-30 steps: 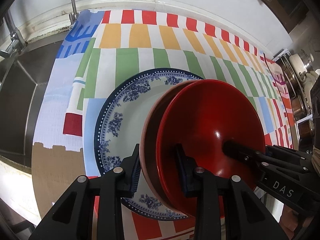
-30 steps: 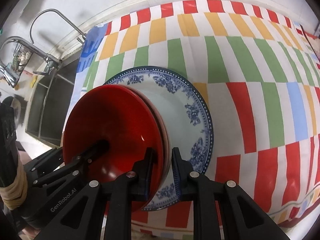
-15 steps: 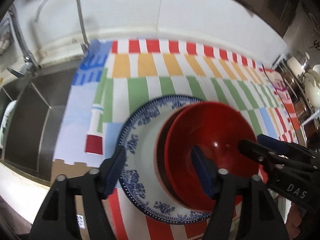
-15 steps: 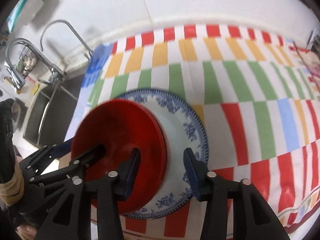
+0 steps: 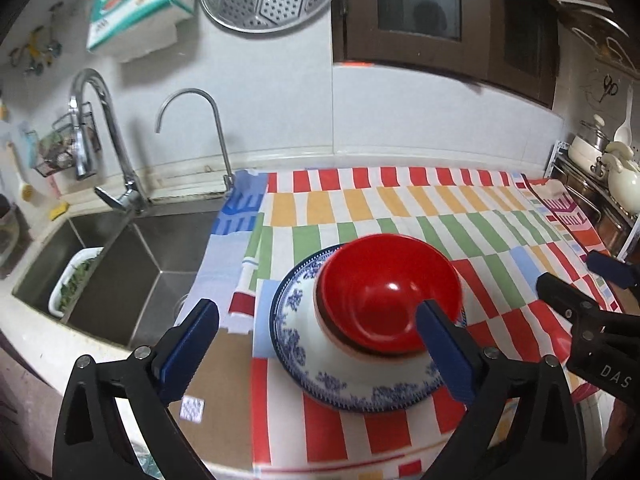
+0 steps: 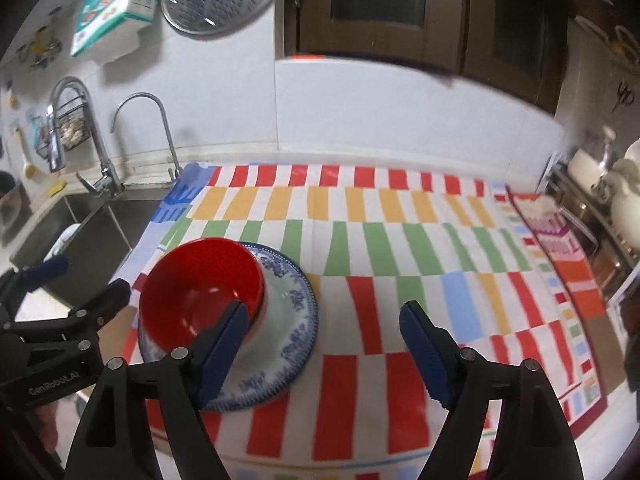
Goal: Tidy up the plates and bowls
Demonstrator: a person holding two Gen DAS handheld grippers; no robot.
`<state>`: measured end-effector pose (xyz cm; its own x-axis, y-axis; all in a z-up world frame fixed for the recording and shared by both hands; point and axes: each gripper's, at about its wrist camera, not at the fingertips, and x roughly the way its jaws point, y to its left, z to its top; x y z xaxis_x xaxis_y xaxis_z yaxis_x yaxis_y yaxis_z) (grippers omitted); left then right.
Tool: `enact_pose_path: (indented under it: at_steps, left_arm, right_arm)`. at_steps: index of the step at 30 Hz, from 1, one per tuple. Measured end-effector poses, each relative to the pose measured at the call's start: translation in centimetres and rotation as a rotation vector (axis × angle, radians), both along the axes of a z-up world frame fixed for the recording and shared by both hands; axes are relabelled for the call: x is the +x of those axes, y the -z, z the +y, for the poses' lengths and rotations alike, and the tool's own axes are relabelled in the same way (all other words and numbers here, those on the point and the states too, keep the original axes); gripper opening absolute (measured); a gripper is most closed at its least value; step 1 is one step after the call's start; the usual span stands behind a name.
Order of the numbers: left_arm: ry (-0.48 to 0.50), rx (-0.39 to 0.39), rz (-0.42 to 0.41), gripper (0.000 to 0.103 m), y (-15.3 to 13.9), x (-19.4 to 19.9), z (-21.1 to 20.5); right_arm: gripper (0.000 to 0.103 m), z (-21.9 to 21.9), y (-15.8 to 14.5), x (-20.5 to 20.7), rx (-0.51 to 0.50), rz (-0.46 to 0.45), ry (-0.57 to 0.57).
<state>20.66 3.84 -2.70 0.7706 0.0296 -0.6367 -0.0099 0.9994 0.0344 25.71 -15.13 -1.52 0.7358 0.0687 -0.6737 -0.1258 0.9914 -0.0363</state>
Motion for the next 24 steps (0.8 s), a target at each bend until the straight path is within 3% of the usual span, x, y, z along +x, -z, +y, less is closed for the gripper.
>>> enact_pose_path:
  at_steps: [4, 13, 24]
  left_arm:
    - [-0.013, 0.015, -0.030, 0.102, -0.4, -3.0, -1.2]
    - [-0.035, 0.031, -0.092, 0.103, -1.6, -10.6, -3.5]
    - [-0.001, 0.002, -0.111, 0.103, -3.1, -16.0, -4.9]
  right_arm:
    - [0.083, -1.4, -0.6, -3.1, -0.025, -0.057, 0.009]
    - [0.086, -3.8, -1.7, -10.0, 0.031, -0.117, -0.012]
    - [0.089, -5.3, -3.1, -16.7, 0.045, -0.173, 0.003]
